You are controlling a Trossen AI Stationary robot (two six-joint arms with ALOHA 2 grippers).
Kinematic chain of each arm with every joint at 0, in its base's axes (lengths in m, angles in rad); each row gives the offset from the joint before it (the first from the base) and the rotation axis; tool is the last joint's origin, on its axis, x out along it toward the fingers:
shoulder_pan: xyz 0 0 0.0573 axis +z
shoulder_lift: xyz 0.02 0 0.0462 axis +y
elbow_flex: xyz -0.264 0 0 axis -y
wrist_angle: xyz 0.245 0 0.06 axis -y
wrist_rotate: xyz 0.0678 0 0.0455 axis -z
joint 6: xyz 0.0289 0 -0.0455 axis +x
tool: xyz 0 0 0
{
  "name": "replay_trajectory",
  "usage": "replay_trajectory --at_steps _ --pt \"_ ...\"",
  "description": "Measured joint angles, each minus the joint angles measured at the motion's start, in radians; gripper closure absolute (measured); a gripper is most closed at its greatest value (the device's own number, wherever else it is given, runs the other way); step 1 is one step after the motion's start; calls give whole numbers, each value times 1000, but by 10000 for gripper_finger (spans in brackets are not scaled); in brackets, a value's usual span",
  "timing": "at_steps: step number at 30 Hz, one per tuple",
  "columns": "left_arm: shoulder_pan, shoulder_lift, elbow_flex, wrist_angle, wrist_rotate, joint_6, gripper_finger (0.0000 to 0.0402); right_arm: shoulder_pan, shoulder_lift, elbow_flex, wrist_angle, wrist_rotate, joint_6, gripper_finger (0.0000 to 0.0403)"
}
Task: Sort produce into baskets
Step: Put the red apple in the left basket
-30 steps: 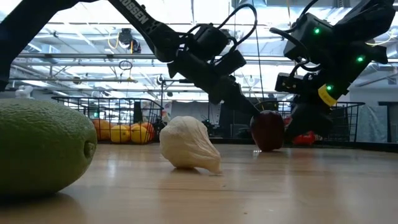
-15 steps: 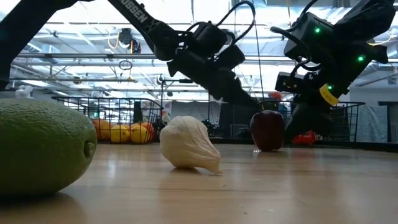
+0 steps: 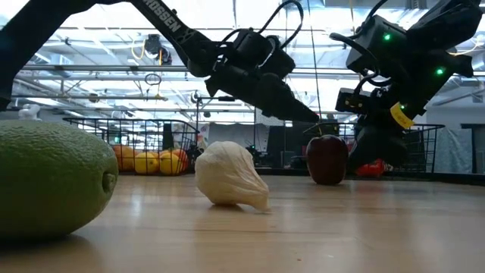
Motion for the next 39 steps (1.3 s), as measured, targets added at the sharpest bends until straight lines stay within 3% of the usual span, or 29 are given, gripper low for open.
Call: replay_trajectory --at_steps 7,19,39 --pt "15 54 0 67 97 -35 276 0 0 0 2 -1 0 403" --pt "20 116 2 150 108 -59 263 0 0 0 6 -4 -4 403" --pt "21 140 2 204 93 -107 378 0 0 -1 4 -9 -4 403"
